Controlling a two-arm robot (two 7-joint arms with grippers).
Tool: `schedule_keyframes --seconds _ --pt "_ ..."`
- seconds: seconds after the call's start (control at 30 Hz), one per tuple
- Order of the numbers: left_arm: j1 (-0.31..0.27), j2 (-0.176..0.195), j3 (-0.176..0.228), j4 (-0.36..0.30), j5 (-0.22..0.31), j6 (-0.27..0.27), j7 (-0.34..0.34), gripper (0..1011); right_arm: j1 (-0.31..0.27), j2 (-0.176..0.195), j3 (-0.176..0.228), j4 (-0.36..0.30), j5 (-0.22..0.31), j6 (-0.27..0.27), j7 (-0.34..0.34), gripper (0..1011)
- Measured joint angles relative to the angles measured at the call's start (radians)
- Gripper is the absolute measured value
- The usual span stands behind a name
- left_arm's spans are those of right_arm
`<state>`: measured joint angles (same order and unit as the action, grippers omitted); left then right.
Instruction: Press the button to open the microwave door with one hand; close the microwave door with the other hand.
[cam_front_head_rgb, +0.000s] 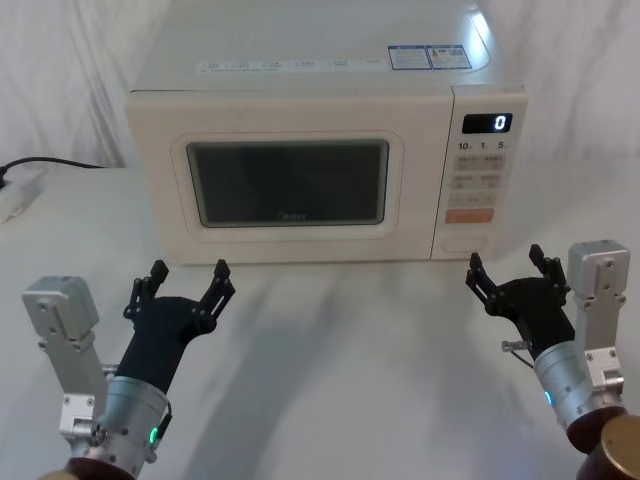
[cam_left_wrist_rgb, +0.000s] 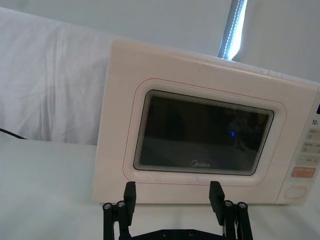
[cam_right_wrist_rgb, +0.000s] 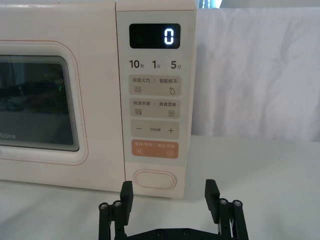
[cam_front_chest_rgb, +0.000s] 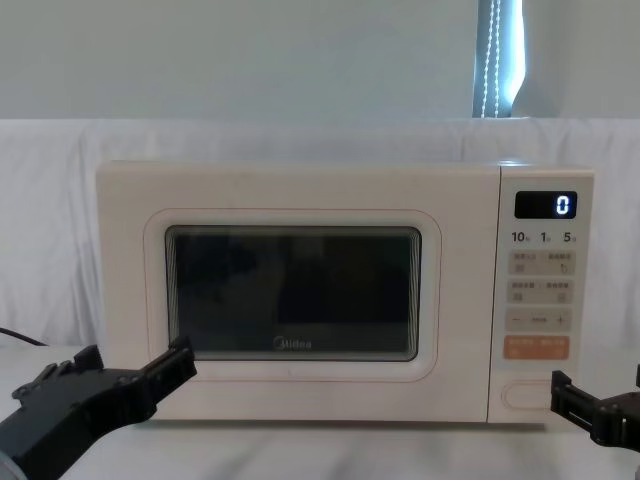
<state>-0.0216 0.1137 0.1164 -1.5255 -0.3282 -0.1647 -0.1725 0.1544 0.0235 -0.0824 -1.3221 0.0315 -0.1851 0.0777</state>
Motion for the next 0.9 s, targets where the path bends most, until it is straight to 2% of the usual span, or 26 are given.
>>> schedule_keyframes --seconds 0.1,0.9 --pt "0.000 0.000 0.000 0.000 0.000 0.000 0.000 1001 0.000 0.000 0.000 0.000 0.000 0.000 0.000 1001" --pt "0.000 0.000 0.000 0.000 0.000 0.000 0.000 1001 0.000 0.000 0.000 0.000 0.000 0.000 0.000 1002"
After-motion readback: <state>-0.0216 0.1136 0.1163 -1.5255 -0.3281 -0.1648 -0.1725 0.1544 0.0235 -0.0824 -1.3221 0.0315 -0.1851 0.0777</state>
